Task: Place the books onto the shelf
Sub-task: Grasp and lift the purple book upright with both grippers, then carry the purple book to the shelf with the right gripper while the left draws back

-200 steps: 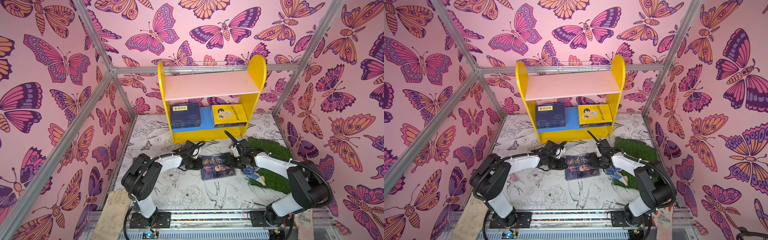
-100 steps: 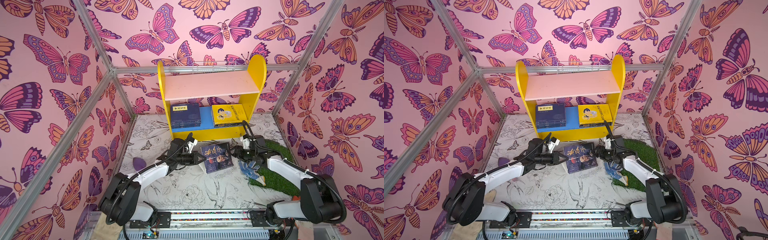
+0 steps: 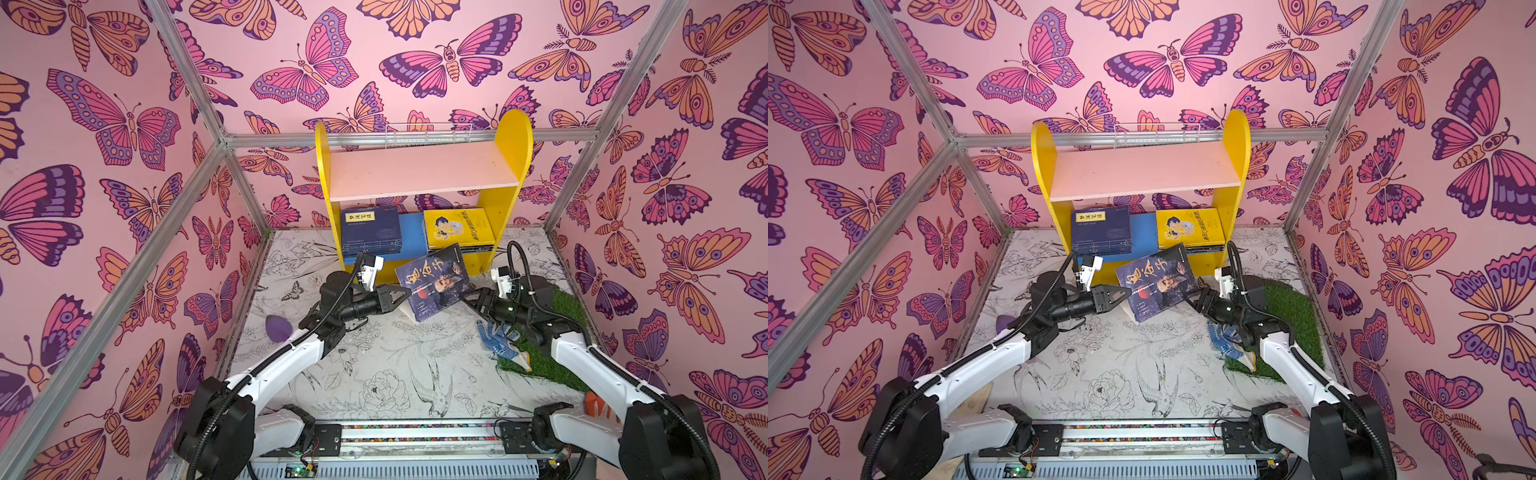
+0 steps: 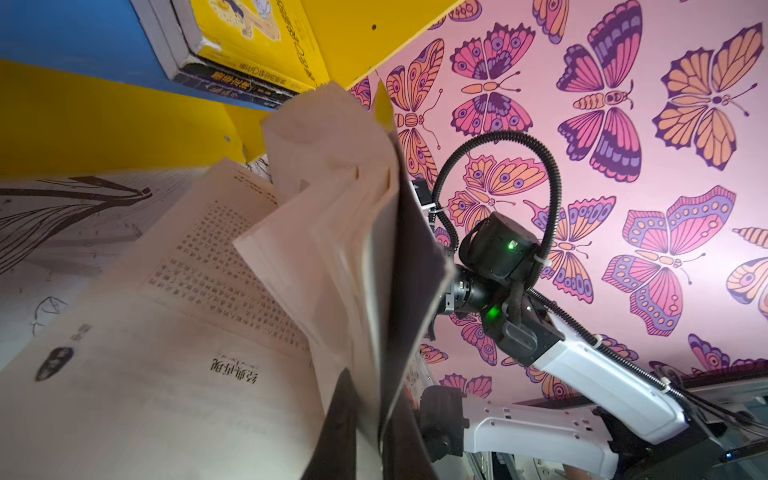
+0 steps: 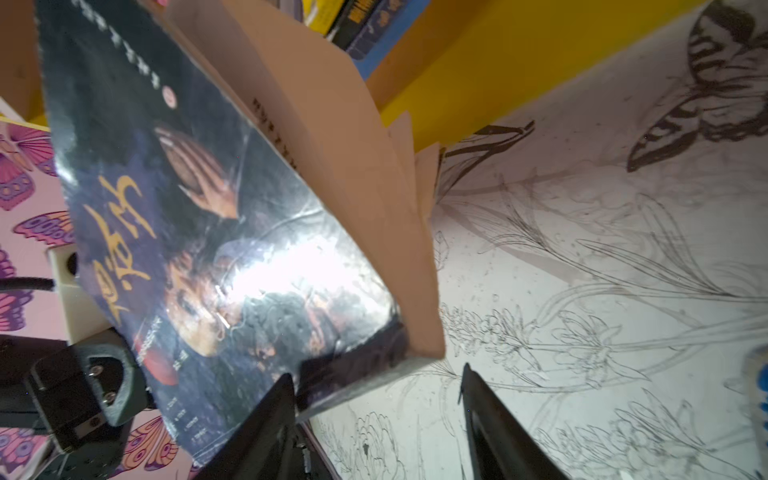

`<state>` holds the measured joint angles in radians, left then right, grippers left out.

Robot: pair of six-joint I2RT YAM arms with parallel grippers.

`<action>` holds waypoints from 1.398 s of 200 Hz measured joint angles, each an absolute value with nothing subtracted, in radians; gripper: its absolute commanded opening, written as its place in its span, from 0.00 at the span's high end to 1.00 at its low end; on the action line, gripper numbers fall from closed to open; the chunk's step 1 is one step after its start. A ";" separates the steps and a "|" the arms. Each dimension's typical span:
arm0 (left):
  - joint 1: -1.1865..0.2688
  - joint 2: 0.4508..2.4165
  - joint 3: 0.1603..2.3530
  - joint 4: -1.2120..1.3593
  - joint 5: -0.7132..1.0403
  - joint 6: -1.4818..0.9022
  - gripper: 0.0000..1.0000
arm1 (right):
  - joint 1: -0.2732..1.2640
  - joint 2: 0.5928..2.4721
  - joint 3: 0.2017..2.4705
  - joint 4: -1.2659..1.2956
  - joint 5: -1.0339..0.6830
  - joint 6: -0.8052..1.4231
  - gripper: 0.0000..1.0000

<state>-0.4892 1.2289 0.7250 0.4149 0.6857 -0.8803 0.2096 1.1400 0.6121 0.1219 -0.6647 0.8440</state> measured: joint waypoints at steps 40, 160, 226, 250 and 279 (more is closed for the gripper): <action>-0.489 1.250 0.725 0.517 0.685 -0.940 1.00 | 0.251 1.139 0.617 0.241 -0.696 0.931 0.42; -0.477 1.272 0.686 0.635 0.683 -1.019 0.29 | 0.397 1.140 0.645 0.509 -0.505 1.087 0.96; -0.479 1.258 0.686 0.559 0.670 -1.001 0.00 | 0.397 1.113 0.645 0.482 -0.446 1.065 0.98; -0.479 1.268 0.686 0.549 0.684 -1.000 0.03 | 0.397 1.114 0.652 0.482 -0.455 1.058 0.98; -0.488 1.336 0.688 0.550 0.705 -1.003 0.09 | 0.405 1.134 0.686 0.505 -0.460 1.055 0.98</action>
<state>-0.4885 1.3361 0.6876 0.5503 0.7052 -1.0035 0.4053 1.1343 0.6861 0.5053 -0.4599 1.0546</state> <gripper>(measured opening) 0.922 0.130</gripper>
